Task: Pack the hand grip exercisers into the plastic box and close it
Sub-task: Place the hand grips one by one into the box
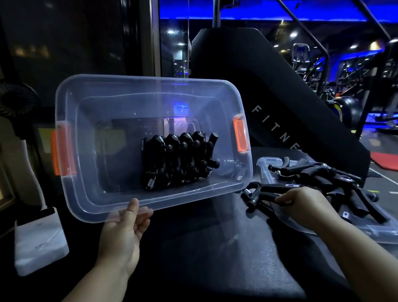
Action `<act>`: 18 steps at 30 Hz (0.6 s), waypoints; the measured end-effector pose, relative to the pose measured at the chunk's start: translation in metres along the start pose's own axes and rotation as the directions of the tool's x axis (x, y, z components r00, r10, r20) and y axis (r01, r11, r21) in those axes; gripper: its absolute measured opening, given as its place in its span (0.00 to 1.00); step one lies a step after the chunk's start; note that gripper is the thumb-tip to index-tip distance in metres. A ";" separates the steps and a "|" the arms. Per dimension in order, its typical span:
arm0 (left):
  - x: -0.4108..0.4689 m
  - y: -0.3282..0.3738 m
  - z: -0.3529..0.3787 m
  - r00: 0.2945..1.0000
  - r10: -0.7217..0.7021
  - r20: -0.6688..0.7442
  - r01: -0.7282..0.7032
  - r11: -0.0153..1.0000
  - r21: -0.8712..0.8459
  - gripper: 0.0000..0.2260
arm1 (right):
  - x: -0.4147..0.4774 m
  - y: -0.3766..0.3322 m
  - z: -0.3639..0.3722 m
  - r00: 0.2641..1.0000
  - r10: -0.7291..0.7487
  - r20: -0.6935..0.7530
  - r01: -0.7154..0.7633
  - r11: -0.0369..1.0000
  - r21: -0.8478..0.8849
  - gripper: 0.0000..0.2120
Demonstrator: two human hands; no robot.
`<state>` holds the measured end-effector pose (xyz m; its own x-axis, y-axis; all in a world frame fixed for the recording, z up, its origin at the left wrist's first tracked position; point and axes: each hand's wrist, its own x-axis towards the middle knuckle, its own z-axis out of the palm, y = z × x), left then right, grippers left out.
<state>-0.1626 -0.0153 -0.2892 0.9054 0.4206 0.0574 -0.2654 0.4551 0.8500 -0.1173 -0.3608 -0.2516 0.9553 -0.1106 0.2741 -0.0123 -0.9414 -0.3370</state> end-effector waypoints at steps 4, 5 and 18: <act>0.000 0.000 -0.001 1.000 -0.004 0.000 0.004 1.000 0.004 0.09 | -0.022 0.006 -0.008 1.000 -0.011 0.001 0.011 1.000 0.016 0.08; 0.000 0.000 -0.001 1.000 -0.004 -0.002 0.004 1.000 0.004 0.09 | -0.027 0.008 -0.011 1.000 -0.010 0.014 0.009 1.000 0.020 0.07; 0.000 0.000 -0.002 1.000 -0.024 -0.002 0.024 1.000 0.014 0.09 | -0.056 0.020 -0.012 0.986 -0.097 0.132 0.082 0.990 0.118 0.17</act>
<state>-0.1633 -0.0140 -0.2905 0.9107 0.4115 0.0359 -0.2388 0.4536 0.8586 -0.1751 -0.3775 -0.2627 0.9826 0.0247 0.1841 0.1008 -0.9033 -0.4171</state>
